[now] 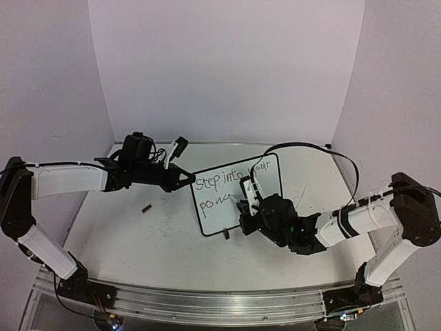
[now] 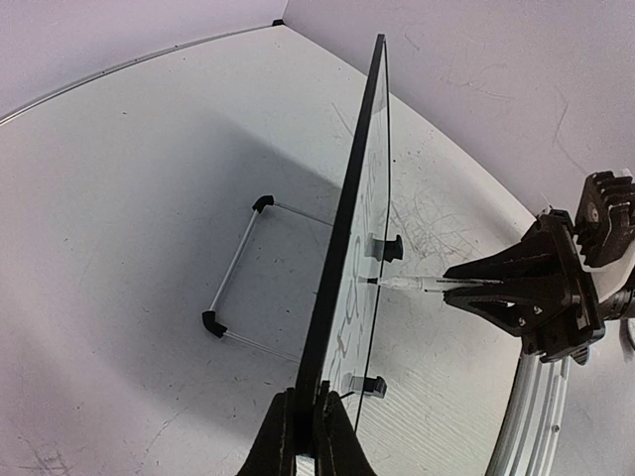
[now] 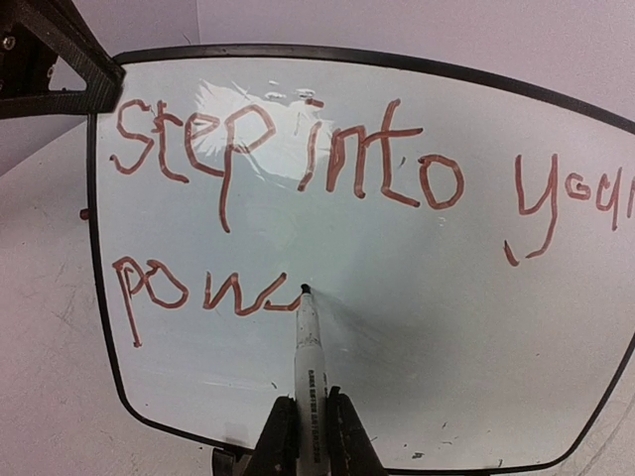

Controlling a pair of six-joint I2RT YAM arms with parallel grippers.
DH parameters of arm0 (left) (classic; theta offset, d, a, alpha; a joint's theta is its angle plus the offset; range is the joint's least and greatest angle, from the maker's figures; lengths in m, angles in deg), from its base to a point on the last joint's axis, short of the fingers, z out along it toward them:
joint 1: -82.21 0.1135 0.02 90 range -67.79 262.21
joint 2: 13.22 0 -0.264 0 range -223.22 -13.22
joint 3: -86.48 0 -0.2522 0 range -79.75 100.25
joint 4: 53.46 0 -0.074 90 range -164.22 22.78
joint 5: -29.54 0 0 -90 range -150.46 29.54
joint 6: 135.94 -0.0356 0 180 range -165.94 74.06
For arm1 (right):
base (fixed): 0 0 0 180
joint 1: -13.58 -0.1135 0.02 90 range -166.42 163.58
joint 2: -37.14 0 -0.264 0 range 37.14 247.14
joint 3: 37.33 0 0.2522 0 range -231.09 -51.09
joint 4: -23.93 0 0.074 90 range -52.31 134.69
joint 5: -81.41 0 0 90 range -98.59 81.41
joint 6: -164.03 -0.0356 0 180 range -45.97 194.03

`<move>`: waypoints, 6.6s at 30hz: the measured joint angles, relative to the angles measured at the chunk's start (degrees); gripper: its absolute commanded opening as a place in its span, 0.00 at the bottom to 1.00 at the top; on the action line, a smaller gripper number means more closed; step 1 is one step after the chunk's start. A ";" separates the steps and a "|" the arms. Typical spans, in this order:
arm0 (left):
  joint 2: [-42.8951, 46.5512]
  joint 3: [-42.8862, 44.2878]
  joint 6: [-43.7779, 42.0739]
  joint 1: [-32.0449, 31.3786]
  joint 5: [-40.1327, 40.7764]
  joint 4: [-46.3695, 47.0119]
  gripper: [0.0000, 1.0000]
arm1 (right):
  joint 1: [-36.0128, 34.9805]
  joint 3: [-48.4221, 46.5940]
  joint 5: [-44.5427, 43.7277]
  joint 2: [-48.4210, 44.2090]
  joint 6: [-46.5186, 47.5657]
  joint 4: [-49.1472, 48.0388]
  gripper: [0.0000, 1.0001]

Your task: Write a sentence on the whiteboard

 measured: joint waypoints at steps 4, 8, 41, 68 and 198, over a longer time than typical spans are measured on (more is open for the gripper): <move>0.00 0.00 0.00 0.00 0.00 0.00 0.00 | 0.09 0.00 0.61 0.05 -0.07 -0.01 0.00; 0.00 0.00 0.00 0.00 0.01 0.00 0.00 | 0.09 0.00 1.44 0.19 -0.28 0.00 0.00; 0.22 -0.09 -0.17 -0.26 0.59 -0.07 0.00 | -0.89 0.00 2.05 0.44 -1.84 4.04 0.00; 0.26 -0.09 -0.64 -0.42 0.39 0.02 0.00 | 0.87 2.83 1.28 -3.79 2.17 -0.73 0.00; 1.09 -0.09 -1.11 -0.74 0.98 -1.36 0.00 | 0.09 1.59 -2.88 -3.30 0.39 1.87 0.00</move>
